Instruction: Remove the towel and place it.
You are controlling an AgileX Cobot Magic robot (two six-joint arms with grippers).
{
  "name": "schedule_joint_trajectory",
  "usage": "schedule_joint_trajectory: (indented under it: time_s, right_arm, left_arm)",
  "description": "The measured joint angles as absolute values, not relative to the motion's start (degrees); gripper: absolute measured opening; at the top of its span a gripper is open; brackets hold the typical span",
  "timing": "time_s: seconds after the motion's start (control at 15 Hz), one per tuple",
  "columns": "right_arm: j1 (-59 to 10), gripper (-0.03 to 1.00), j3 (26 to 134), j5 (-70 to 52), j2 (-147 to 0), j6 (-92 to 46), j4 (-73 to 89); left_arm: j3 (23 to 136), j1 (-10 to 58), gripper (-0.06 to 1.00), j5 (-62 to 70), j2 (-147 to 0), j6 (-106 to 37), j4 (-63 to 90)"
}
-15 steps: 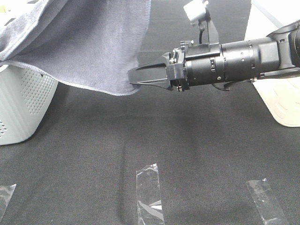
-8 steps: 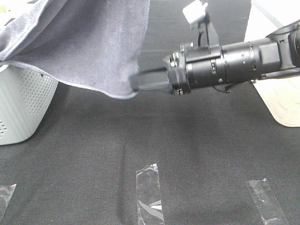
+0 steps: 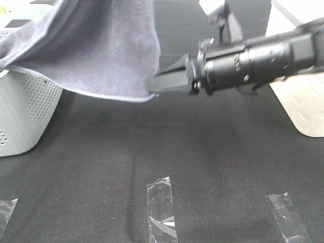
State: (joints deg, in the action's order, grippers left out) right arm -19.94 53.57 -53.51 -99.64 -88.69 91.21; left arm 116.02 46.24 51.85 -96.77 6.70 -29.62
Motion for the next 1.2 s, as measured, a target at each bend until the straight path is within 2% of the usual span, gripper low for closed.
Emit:
schedule_joint_trajectory:
  time_s: [0.2, 0.33, 0.4, 0.47, 0.6, 0.93, 1.2]
  right_arm:
    - [-19.9, 0.0, 54.0, -49.1, -95.3, -81.5, 87.2]
    - [-19.9, 0.0, 56.9, -44.2, -88.8, -62.1, 72.2]
    - [-19.9, 0.0, 56.9, -44.2, -88.8, -62.1, 72.2]
    - [-19.9, 0.0, 59.2, -44.6, -88.0, -50.8, 62.5]
    - [-19.9, 0.0, 60.1, -44.6, -88.0, -43.0, 56.3]
    - [-19.9, 0.0, 60.2, -45.0, -88.0, -39.2, 53.2]
    - [-19.9, 0.0, 62.7, -45.0, -88.0, -34.4, 46.8]
  left_arm:
    - [116.0, 46.2, 0.0, 55.4, -96.9, 8.1, -31.8]
    - [116.0, 46.2, 0.0, 61.3, -98.7, 11.3, -36.2]
    - [116.0, 46.2, 0.0, 61.3, -98.7, 11.3, -36.2]
    - [116.0, 46.2, 0.0, 63.7, -100.7, 13.4, -36.4]
    - [116.0, 45.5, 0.0, 64.7, -101.5, 14.3, -35.9]
    - [116.0, 37.8, 0.0, 64.4, -104.6, 14.3, -23.8]
    - [116.0, 35.4, 0.0, 60.7, -108.5, 14.0, -22.3]
